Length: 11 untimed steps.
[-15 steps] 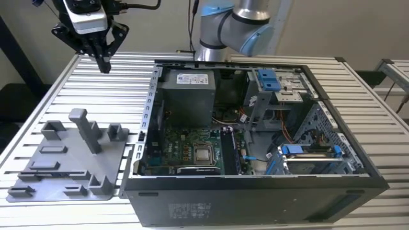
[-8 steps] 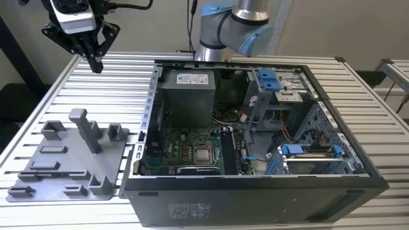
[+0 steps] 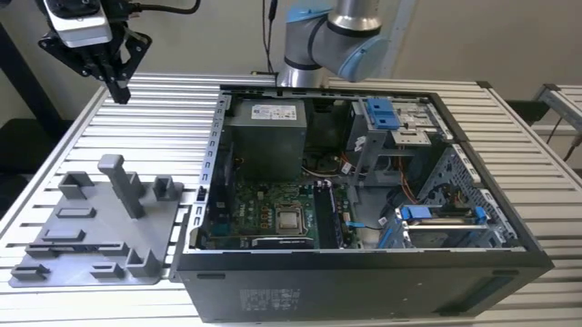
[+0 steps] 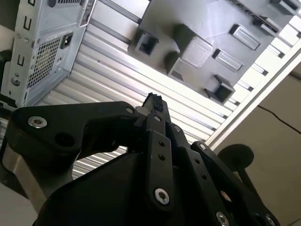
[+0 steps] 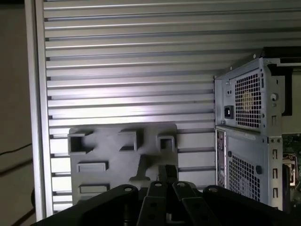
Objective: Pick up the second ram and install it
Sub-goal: 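Reach for the second ram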
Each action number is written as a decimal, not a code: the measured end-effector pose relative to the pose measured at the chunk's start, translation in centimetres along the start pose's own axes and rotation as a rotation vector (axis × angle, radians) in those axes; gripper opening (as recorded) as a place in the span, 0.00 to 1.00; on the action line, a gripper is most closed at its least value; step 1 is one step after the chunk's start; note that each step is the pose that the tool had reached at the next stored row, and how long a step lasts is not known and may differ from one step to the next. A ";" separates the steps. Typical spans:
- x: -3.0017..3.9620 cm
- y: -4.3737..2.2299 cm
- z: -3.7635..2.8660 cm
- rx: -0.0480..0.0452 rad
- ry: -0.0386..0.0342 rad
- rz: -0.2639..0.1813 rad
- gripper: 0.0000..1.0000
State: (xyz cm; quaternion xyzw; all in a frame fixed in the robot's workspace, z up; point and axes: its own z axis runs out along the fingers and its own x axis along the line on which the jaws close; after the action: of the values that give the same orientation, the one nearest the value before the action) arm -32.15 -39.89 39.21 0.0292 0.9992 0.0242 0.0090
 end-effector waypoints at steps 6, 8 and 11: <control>1.66 -0.10 -0.02 0.0001 0.0010 0.000 0.11; 2.19 -0.13 -0.03 0.0001 0.0014 0.000 0.11; 2.98 -0.17 -0.03 0.0001 0.0021 0.000 0.11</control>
State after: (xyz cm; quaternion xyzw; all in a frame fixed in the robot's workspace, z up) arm -35.13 -39.89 39.19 0.0293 0.9992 0.0241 0.0080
